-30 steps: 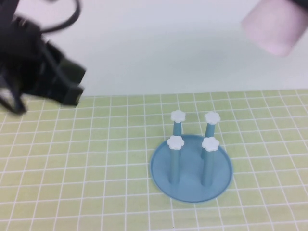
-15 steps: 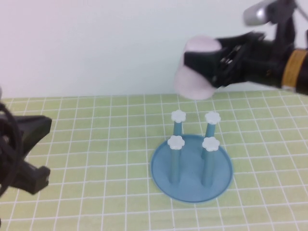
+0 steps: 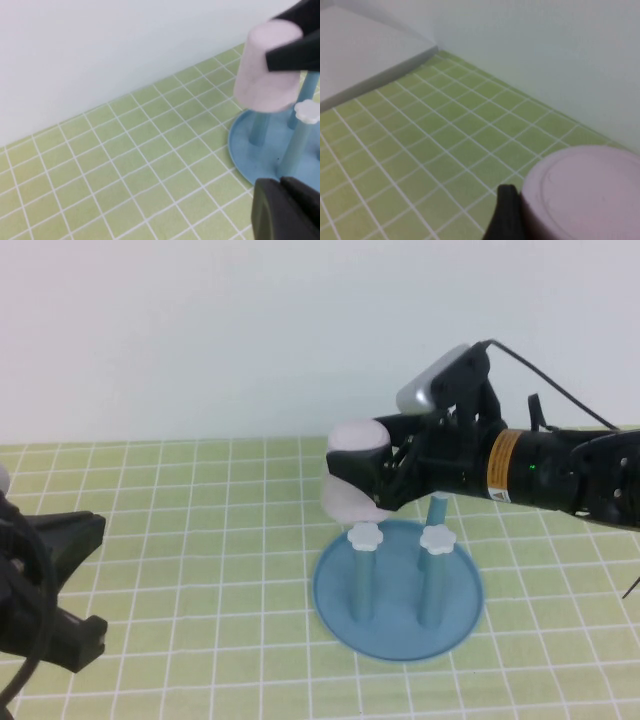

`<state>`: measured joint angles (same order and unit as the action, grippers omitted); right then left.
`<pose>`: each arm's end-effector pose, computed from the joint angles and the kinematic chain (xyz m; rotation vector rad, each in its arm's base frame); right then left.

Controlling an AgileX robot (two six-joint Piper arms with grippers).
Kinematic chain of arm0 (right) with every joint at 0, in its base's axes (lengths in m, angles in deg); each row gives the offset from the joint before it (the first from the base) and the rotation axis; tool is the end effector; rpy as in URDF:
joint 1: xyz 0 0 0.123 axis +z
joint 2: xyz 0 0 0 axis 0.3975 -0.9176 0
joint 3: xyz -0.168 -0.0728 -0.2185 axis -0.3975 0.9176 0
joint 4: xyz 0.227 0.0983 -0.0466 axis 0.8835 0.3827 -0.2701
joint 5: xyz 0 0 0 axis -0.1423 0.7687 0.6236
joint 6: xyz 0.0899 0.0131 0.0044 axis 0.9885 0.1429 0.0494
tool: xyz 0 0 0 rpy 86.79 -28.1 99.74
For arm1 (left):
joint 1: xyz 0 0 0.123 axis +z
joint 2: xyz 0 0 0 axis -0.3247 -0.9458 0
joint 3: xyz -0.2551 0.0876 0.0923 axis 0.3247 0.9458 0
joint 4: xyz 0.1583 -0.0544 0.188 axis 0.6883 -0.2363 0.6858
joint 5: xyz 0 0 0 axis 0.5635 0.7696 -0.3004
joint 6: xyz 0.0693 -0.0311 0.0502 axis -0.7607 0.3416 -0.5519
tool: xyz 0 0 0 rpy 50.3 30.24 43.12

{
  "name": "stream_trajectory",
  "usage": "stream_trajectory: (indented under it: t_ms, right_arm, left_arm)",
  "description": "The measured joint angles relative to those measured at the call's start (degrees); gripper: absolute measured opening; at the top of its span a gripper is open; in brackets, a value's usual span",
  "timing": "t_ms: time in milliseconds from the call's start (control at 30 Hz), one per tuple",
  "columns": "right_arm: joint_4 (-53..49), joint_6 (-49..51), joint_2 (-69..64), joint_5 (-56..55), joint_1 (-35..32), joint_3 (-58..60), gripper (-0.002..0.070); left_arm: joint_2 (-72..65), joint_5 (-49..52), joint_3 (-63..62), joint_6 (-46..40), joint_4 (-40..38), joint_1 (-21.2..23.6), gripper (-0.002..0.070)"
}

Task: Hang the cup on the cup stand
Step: Place the cup on the cup holder

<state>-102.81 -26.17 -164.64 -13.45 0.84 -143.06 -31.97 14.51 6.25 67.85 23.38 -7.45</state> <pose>0.3489 0.2107 0.2243 -0.8300 1.7156 0.7800 0.1371 -0.0688 0.3570 0.5302 1.8547 -0.2553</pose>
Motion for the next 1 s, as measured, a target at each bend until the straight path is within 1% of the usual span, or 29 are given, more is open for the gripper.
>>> stream_trajectory:
  t_ms: [200, 267, 367, 500, 700, 1000]
  right_arm:
    - [0.45, -1.99, -1.35, 2.28, 0.00, -0.03, 0.0568]
    - [0.45, -2.08, -1.49, 3.57, 0.00, -0.03, 0.0572]
    - [0.45, -0.89, -1.58, 5.86, 0.00, -0.03, 0.0591]
    - [0.45, 0.92, -1.58, 7.01, 0.00, -0.03, 0.0610]
    - [-0.11, 1.56, -1.45, 7.69, 0.00, -0.03, 0.0617]
    - [-4.80, 5.59, 5.52, 13.05, 0.00, -0.03, 0.0617]
  left_arm:
    - [0.00, -0.28, 0.00, 0.00, 0.33, 0.00, 0.0000]
    - [0.00, -0.38, 0.00, 1.37, 0.44, 0.00, 0.0000]
    - [0.00, -0.84, 0.00, 3.78, 0.44, 0.00, 0.0000]
    - [0.00, -1.55, 0.00, 3.96, 1.49, 0.00, 0.0000]
    - [0.00, -1.43, 0.00, 3.96, 1.96, 0.00, 0.0000]
    - [0.00, -2.13, 0.55, 3.96, 2.64, 0.00, 0.0000]
